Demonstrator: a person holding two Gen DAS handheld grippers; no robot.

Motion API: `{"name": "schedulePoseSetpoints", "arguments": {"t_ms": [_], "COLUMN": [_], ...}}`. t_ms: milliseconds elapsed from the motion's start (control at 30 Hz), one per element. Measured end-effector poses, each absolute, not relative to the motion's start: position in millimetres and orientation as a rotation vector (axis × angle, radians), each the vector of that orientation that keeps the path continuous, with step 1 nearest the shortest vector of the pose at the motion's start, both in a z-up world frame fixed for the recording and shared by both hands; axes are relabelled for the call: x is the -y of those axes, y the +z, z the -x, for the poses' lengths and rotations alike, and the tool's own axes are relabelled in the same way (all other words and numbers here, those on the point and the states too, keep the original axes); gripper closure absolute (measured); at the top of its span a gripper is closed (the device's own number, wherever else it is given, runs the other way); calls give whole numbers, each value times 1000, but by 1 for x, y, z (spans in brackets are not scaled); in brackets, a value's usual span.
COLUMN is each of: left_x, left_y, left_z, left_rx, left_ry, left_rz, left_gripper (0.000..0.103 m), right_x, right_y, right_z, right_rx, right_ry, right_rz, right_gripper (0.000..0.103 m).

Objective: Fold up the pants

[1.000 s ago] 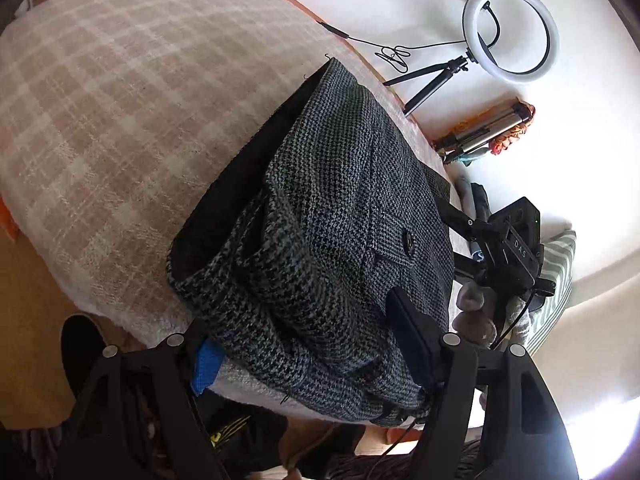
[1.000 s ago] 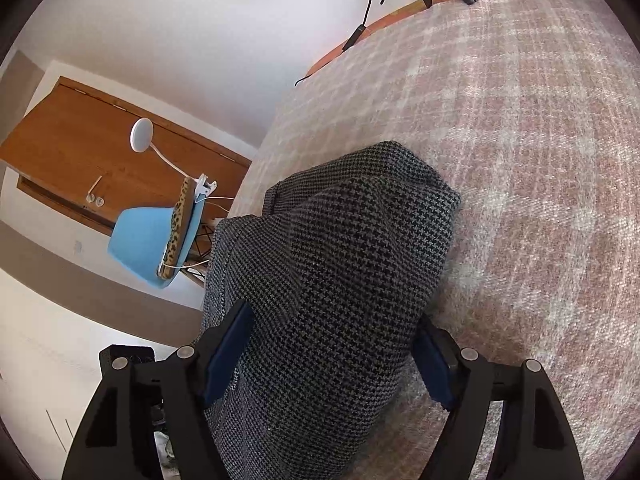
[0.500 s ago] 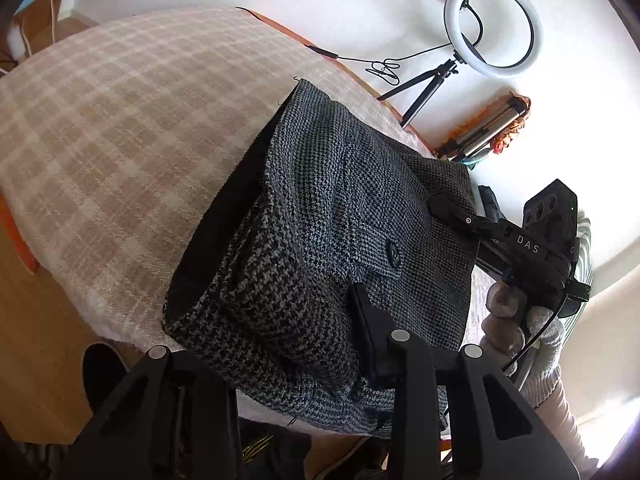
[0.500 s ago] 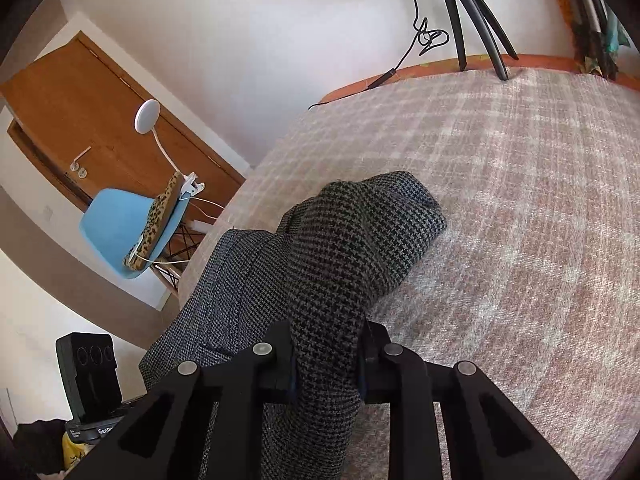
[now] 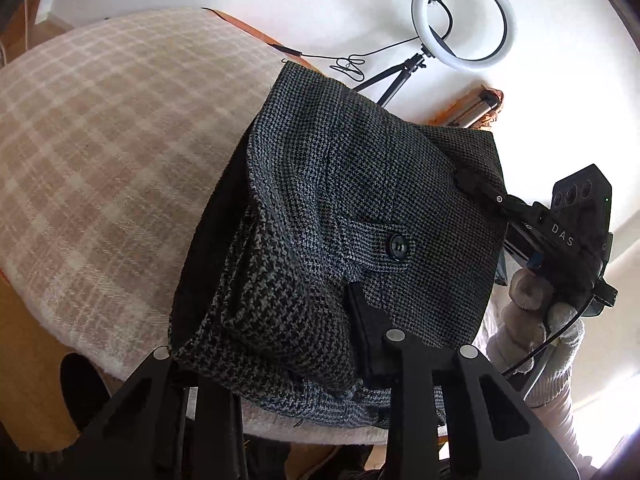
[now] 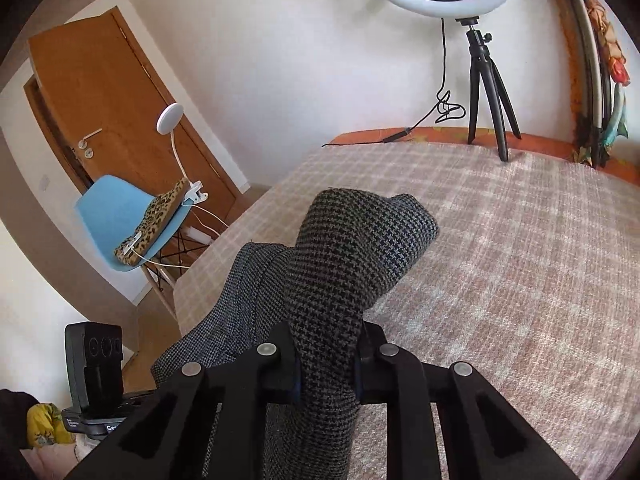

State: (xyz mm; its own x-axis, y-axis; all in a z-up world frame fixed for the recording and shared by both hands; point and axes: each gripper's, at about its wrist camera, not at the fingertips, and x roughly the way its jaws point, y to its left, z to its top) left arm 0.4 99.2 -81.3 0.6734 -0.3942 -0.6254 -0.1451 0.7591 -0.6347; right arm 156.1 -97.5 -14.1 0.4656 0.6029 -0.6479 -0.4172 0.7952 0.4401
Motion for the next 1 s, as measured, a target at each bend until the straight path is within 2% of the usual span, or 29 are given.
{"name": "schedulePoseSetpoints", "arguments": {"t_ms": [333, 800, 1000], "left_x": [-29, 115, 187], "left_y": [-55, 5, 14], "left_z": [-69, -194, -247], "left_rx": [-767, -681, -682], "left_ry": [-299, -510, -575], "left_rz": [704, 504, 412], "left_gripper": [73, 73, 73], "right_x": [143, 314, 392], "right_y": [58, 122, 128], "right_z": [-174, -227, -254], "right_rx": [-811, -732, -711], "right_ry": [559, 348, 275], "right_rz": [-79, -40, -42], "right_gripper": [88, 88, 88]}}
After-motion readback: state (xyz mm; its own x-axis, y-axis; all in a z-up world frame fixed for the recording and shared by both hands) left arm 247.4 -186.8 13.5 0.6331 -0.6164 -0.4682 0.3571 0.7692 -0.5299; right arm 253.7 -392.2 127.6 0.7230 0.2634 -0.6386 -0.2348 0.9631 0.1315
